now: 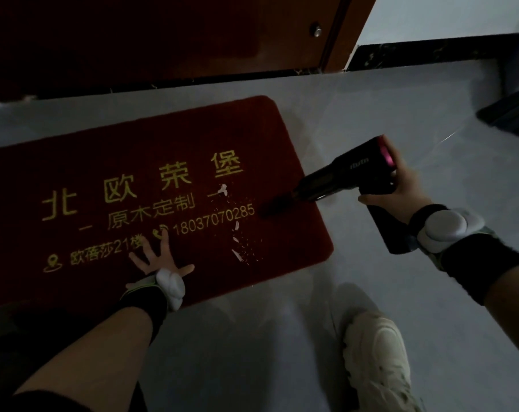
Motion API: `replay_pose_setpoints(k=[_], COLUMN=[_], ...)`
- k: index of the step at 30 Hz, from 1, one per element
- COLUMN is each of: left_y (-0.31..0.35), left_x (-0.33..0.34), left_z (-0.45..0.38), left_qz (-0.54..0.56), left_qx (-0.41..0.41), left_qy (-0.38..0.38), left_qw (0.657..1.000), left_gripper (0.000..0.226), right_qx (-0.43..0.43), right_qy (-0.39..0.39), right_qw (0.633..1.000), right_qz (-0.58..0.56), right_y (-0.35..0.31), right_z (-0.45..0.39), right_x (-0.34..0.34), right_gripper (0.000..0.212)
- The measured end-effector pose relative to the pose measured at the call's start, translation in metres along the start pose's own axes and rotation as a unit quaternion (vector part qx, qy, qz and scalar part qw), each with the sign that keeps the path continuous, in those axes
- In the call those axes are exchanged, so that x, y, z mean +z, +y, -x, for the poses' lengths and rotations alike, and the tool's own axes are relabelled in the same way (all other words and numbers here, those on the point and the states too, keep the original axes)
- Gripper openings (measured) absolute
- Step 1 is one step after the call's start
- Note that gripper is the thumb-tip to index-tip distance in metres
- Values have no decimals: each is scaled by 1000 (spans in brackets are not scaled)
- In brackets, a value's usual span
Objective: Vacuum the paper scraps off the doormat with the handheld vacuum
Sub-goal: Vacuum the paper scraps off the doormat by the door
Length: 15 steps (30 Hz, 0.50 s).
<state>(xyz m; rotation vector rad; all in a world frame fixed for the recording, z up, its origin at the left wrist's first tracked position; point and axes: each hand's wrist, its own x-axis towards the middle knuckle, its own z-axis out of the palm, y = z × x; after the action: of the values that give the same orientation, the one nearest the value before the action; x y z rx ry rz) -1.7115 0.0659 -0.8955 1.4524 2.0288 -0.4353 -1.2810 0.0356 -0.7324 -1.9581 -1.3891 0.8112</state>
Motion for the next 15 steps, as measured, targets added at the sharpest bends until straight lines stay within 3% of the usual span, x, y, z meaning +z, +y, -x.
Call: replay_pose_setpoints(k=[4, 8, 11, 15], left_y=[0, -1, 0, 0], left_x=[1, 2, 2, 3], left_z=[-3, -5, -3, -3], left_qz=[6, -14, -17, -22], left_qx=[-6, -8, -5, -6], left_qy=[12, 18, 20, 17], left_qw=[1000, 1000, 1000, 1000], left_gripper=[115, 114, 113, 114], right_qx=[15, 9, 7, 14], right_qy=[-84, -136, -129, -58], right_qw=[996, 991, 991, 998], right_qz=[11, 14, 15, 2], right_y=[6, 8, 7, 1], right_z=[7, 15, 14, 6], right_x=[2, 3, 3, 8], right_gripper=[115, 107, 115, 104])
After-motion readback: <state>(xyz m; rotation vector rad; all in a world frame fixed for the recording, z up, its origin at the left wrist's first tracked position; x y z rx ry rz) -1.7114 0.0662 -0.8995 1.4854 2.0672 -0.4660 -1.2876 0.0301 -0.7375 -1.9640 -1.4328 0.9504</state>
